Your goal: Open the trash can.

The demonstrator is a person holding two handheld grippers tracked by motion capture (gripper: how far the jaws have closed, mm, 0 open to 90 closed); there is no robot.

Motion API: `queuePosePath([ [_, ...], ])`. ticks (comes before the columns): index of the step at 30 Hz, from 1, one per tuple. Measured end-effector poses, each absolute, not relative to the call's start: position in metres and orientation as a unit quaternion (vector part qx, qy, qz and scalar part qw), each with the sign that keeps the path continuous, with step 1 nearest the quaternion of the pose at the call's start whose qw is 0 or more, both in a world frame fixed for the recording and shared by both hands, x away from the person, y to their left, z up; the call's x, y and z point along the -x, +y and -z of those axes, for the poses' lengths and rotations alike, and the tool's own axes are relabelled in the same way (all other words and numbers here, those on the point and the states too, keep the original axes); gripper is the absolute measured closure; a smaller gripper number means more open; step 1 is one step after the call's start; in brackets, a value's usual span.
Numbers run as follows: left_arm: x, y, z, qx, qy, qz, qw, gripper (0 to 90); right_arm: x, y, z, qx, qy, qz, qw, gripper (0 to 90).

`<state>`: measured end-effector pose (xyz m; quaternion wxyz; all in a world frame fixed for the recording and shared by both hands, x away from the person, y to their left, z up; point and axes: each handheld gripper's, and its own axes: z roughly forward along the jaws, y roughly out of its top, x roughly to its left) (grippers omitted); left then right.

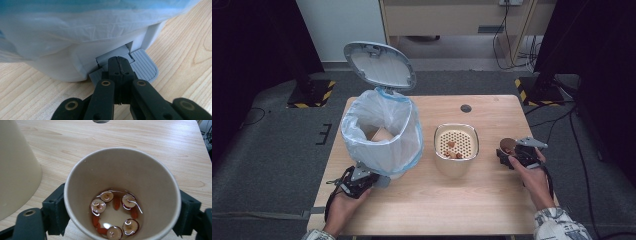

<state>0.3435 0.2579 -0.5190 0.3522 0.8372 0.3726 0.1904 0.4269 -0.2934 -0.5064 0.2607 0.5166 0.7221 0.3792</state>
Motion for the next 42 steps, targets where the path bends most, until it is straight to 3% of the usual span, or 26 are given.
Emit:
queuePosePath([
  [42, -0.343, 0.258, 0.519, -0.837, 0.374, -0.189, 0.353, 90.0, -0.428, -0.301, 0.492, -0.479, 0.725, -0.407, 0.281, 29.6],
])
